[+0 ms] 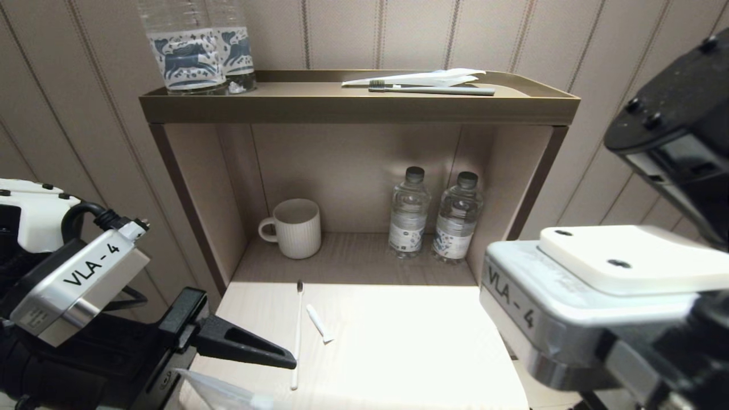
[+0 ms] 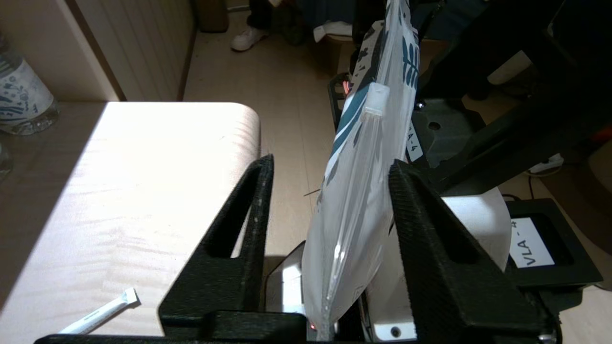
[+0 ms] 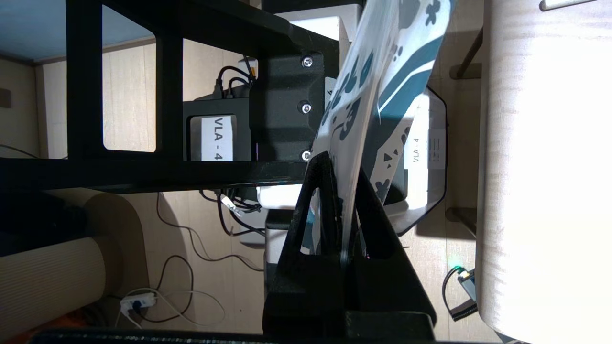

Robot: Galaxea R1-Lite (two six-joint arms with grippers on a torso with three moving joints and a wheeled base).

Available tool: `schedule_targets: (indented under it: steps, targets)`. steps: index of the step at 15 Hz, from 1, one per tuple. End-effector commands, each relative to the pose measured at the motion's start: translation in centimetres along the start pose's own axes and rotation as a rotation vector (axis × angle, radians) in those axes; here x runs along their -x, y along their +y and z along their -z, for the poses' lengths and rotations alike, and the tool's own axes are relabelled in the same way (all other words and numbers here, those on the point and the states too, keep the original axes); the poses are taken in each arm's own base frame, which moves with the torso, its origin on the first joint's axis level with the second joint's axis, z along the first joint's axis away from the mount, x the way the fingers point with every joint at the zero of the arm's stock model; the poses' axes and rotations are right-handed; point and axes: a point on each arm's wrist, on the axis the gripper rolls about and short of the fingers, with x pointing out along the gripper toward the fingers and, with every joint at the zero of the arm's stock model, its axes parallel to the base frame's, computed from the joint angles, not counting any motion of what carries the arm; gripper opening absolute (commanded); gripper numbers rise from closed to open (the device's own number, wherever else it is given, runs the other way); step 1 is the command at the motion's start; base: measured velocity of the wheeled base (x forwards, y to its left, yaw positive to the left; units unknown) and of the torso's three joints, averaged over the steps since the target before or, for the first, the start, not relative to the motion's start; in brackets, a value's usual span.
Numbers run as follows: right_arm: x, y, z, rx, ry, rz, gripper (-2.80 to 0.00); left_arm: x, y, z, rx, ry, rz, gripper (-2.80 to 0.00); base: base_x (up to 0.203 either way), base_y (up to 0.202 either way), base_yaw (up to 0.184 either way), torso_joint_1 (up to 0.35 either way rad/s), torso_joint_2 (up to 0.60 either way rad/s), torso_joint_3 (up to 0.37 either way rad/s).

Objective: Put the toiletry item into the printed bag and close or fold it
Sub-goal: Hand it to the other hand

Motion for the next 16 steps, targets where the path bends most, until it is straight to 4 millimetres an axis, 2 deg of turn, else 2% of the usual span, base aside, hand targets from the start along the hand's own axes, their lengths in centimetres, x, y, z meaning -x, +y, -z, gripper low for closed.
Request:
schedule_targets:
  steps: [1,11,12,16]
  targets:
    - [0.06,0.07,0.05,0.001,0.001,-0.004,-2.80,-0.02,-0.01,0.09,-0.001,-0.001,0.006,-2.80,0.000,0.000,0.000,0.000,0.00,0.000]
    - [-0.09,-0.01,0.15,0.005,0.010,0.000,-2.80,0.01,-0.09,0.18,0.002,0.006,-0.004,-2.80,0.000,0.000,0.000,0.000,0.00,0.000]
    - [-0.07,0.06,0.39,0.004,0.017,0.006,0.00,0.05,-0.15,0.13,-0.001,0.004,-0.005,-2.80,0.000,0.000,0.000,0.000,0.00,0.000]
    - [-0.07,0.41,0.82,0.033,0.027,0.006,0.00,0.00,-0.14,0.29,0.005,0.007,-0.002,-2.80,0.000,0.000,0.000,0.001,0.01,0.000]
